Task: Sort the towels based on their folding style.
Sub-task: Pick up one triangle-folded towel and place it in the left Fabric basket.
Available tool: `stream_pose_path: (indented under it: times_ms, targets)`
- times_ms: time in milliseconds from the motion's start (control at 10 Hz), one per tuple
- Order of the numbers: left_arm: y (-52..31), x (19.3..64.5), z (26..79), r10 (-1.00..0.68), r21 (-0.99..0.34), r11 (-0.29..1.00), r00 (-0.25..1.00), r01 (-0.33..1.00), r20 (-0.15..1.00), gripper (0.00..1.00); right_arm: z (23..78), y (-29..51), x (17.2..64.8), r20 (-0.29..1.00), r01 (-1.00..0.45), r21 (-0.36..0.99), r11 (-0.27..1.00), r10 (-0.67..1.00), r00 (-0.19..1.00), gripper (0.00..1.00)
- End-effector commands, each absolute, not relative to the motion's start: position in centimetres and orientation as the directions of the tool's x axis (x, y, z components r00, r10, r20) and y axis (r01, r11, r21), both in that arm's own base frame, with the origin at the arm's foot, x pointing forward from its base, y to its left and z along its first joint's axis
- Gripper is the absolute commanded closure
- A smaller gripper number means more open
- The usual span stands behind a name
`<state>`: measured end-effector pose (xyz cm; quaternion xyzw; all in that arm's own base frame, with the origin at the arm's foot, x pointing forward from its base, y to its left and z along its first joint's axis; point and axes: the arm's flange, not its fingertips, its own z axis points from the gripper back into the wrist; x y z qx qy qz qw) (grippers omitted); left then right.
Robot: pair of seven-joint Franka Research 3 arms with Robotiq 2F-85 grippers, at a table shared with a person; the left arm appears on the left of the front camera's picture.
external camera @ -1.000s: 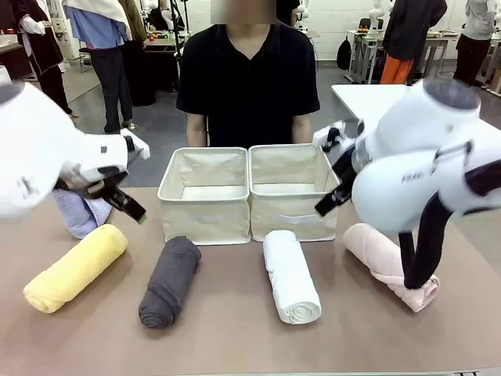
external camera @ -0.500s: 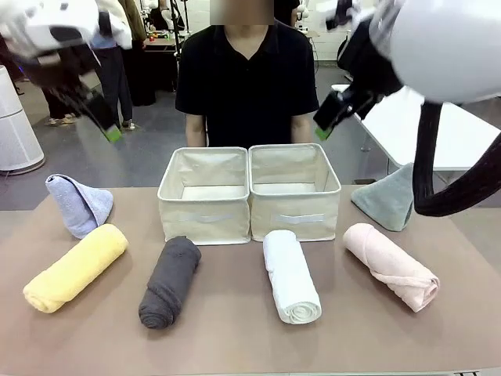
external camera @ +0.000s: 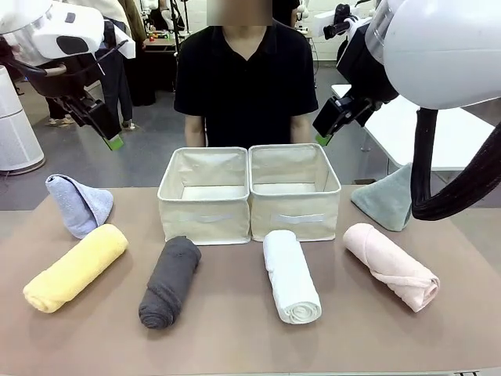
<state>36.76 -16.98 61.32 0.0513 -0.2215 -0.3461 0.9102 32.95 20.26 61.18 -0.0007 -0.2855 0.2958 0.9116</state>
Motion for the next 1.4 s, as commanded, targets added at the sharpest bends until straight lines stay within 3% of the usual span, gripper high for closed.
stream_pose_path:
  times_ms: [0, 100, 200, 500, 800, 1300]
  targets:
    - [-17.0, 36.6, 61.6, -0.653, 0.248, 0.755, 0.661, 0.607, 0.370, 0.00, 61.1, 20.0, 33.0, 0.537, -0.555, -0.166, 0.815, 0.547, 0.643, 0.00]
    - [-15.3, 35.3, 62.2, -0.731, 0.207, 0.644, 0.513, 0.737, 0.450, 0.00, 61.2, 20.3, 32.9, 0.520, -0.539, -0.170, 0.825, 0.540, 0.662, 0.00]
    - [-12.4, 34.8, 62.1, -0.763, 0.145, 0.564, 0.447, 0.813, 0.466, 0.00, 62.0, 15.7, 32.0, 0.594, -0.536, -0.079, 0.841, 0.471, 0.652, 0.00]
    - [-5.1, 32.8, 64.7, -0.721, 0.063, 0.460, 0.332, 0.885, 0.608, 0.00, 64.5, 7.3, 29.1, 0.752, -0.561, 0.085, 0.823, 0.317, 0.579, 0.00]
    - [1.3, 30.3, 66.0, -0.600, 0.010, 0.560, 0.397, 0.828, 0.695, 0.00, 66.0, 2.6, 24.4, 0.847, -0.727, 0.096, 0.680, 0.328, 0.418, 0.00]
    - [9.1, 30.7, 62.5, -0.425, -0.147, 0.584, 0.455, 0.799, 0.783, 0.00, 64.0, -3.4, 26.5, 0.871, -0.664, 0.218, 0.715, 0.165, 0.464, 0.00]
